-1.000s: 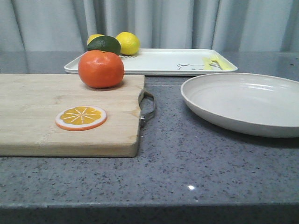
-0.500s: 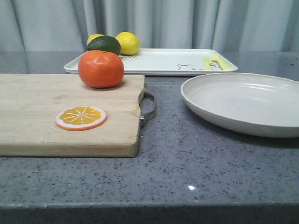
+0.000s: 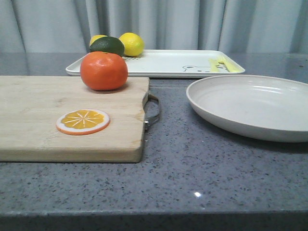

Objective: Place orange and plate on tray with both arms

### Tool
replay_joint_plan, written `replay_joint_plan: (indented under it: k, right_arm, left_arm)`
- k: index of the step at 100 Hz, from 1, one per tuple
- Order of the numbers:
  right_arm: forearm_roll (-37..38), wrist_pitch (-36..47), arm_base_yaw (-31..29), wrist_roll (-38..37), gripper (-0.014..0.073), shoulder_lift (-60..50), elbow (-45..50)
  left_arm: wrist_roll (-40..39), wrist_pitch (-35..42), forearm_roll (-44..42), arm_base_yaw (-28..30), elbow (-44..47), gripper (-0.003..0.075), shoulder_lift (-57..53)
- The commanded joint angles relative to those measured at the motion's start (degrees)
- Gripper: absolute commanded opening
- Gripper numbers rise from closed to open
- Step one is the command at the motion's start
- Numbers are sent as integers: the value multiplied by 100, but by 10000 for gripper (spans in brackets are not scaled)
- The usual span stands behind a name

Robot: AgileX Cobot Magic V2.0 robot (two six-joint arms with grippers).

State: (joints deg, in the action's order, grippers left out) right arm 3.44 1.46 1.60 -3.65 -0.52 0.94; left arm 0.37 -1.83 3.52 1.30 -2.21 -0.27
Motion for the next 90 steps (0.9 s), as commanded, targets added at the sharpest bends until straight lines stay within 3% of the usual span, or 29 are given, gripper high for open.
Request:
replay_joint_plan:
  k: [1, 4, 22, 44, 90]
  right_arm:
    - [63, 342, -47, 6, -40, 31, -407]
    - [63, 231, -47, 6, -74, 83, -504]
    - [18, -509, -47, 6, -57, 734, -1270]
    - [6, -600, -47, 6, -57, 1581, -2094]
    - [0, -733, -47, 6, -57, 1830, -2180]
  left_arm:
    - [3, 278, 64, -9, -503, -20, 167]
    - [3, 266, 64, -9, -595, -20, 265]
    - [3, 289, 64, -9, -1083, -20, 922]
    - [3, 516, 64, -9, -1446, -20, 1442]
    - [3, 609, 64, -9, -1450, -20, 1511]
